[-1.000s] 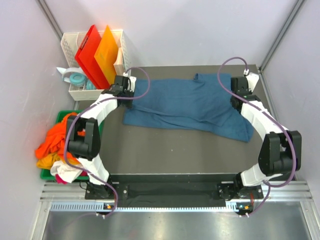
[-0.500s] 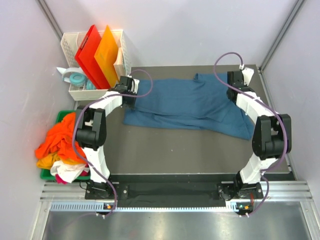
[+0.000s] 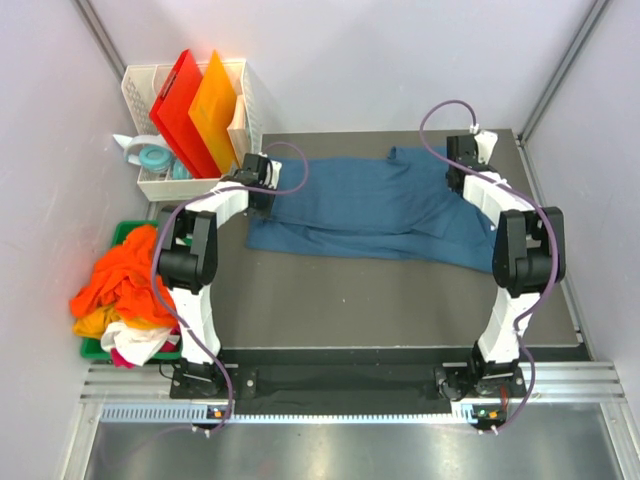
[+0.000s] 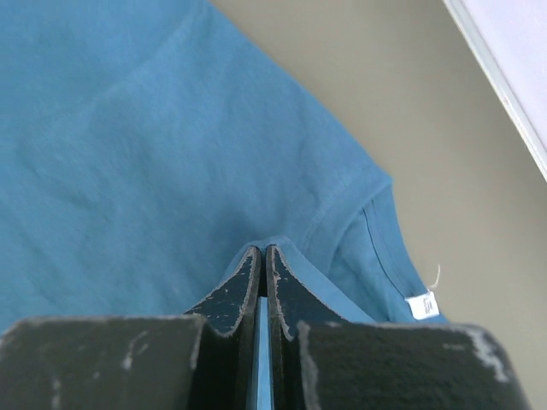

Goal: Fold and stack the t-shirts
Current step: Fold the flattened tshirt in 1/3 of the way

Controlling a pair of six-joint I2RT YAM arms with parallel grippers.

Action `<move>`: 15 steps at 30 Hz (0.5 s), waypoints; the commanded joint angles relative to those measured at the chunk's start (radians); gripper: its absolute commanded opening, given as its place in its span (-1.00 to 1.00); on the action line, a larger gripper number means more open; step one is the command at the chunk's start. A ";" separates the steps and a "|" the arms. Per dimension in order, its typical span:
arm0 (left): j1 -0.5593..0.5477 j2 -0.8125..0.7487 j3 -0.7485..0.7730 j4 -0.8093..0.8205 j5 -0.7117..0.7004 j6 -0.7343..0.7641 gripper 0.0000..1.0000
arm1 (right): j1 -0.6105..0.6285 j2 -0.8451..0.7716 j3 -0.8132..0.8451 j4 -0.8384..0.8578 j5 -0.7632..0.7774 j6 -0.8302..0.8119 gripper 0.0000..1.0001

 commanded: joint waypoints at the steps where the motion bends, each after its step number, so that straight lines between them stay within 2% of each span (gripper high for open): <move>1: -0.003 0.021 0.033 0.042 -0.004 0.008 -1.00 | -0.003 0.018 0.092 0.056 0.020 0.011 -1.00; 8: -0.003 0.026 0.027 0.046 -0.025 0.020 -1.00 | -0.013 0.096 0.190 0.006 0.051 0.016 -1.00; 15: -0.001 0.034 0.030 0.058 -0.063 0.029 -1.00 | -0.069 0.101 0.162 -0.011 0.037 0.043 -1.00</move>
